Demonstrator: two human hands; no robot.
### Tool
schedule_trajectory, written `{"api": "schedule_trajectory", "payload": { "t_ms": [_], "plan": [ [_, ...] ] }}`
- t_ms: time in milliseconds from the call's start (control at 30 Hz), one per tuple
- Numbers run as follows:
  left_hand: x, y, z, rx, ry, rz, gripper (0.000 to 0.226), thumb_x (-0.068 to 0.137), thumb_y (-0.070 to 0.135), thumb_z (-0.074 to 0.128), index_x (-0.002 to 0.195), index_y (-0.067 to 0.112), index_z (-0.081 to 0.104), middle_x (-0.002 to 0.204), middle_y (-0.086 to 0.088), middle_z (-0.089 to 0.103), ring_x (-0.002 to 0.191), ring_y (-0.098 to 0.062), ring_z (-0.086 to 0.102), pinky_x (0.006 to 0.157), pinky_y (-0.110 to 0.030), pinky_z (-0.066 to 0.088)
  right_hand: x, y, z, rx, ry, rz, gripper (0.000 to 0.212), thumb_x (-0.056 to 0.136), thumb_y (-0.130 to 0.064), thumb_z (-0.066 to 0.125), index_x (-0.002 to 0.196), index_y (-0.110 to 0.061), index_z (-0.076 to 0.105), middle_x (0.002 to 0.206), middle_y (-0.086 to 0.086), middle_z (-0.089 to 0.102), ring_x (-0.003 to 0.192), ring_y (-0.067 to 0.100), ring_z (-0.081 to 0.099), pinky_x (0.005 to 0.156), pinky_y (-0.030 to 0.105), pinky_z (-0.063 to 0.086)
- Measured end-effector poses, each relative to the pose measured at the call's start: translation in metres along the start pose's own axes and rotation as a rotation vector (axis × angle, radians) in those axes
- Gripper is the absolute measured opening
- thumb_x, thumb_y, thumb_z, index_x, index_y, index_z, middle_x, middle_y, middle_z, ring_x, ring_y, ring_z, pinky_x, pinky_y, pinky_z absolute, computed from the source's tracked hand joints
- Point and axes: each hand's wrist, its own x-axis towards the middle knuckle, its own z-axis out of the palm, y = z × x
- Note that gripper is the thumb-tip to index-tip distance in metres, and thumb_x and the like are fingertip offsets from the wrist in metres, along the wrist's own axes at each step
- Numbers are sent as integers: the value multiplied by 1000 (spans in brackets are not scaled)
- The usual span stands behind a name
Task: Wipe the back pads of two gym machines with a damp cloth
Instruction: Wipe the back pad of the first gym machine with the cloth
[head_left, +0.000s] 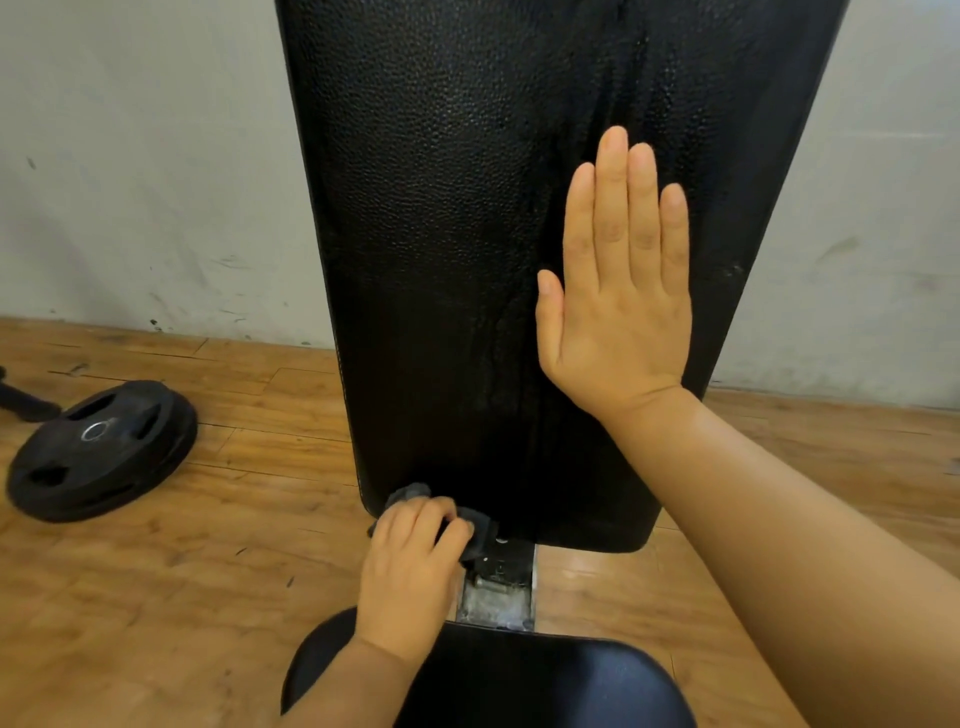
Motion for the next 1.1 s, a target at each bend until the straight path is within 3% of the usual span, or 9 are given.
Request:
{"api": "schedule_trajectory", "payload": {
  "t_ms": [167,233,333,433,633,733,867,967,1100],
  "plan": [
    [-5,-1,0,-28,-87,-45,62,36,-5,86,88,14,57,94,-5,55,88,-22,46,80,-32,35,0,1,0,0,-2,-1,58,98,-29,27,146,4,20,151,26,24,140,37,18,117,43,4],
    [3,2,-6,-98,-19,-63,62,43,-5,81,92,17,52,97,-2,49,90,-21,45,80,-30,34,-1,1,0,3,-7,1,59,98,-29,27,146,4,19,151,26,23,140,37,18,117,43,3],
    [37,10,-23,-164,179,-92,39,63,3,61,96,19,49,100,1,45,92,-20,43,81,-30,35,-1,1,1,4,-9,-3,59,98,-29,28,146,4,19,150,26,24,140,37,18,117,43,4],
    [72,16,-39,-183,291,-94,26,71,6,47,93,15,57,97,-3,53,93,-20,44,82,-29,35,-1,1,1,-3,-16,-6,59,98,-28,29,146,4,18,150,26,24,140,37,17,117,43,3],
    [96,15,-49,-163,327,-64,30,71,3,46,97,16,53,93,-9,60,92,-21,45,82,-29,35,-1,1,0,-23,-74,0,59,99,-29,27,147,3,16,152,25,21,140,35,12,117,42,1],
    [95,15,-50,-136,300,-66,37,66,-6,60,98,14,56,93,-10,60,92,-21,45,82,-29,35,0,1,-6,67,-80,16,57,98,-26,33,146,3,22,151,26,22,141,36,14,117,43,3],
    [96,14,-57,-186,200,-138,47,53,-10,76,93,9,62,89,-10,59,91,-18,44,81,-29,37,-25,-15,-27,383,-44,-137,49,88,-15,45,135,-1,41,143,25,38,135,36,31,114,48,20],
    [97,12,-63,-284,178,-175,45,64,0,69,94,21,44,87,-5,54,86,-13,42,77,-28,38,-57,-33,-34,558,-126,-254,44,78,-11,48,122,-5,47,126,21,56,117,32,47,101,43,37],
    [98,6,-68,-374,214,-193,37,70,6,61,91,23,37,93,9,39,84,-7,39,72,-25,39,-73,-41,-28,602,-266,-229,42,78,-13,48,120,-8,51,113,13,63,105,26,55,94,37,42]
  ]
}}
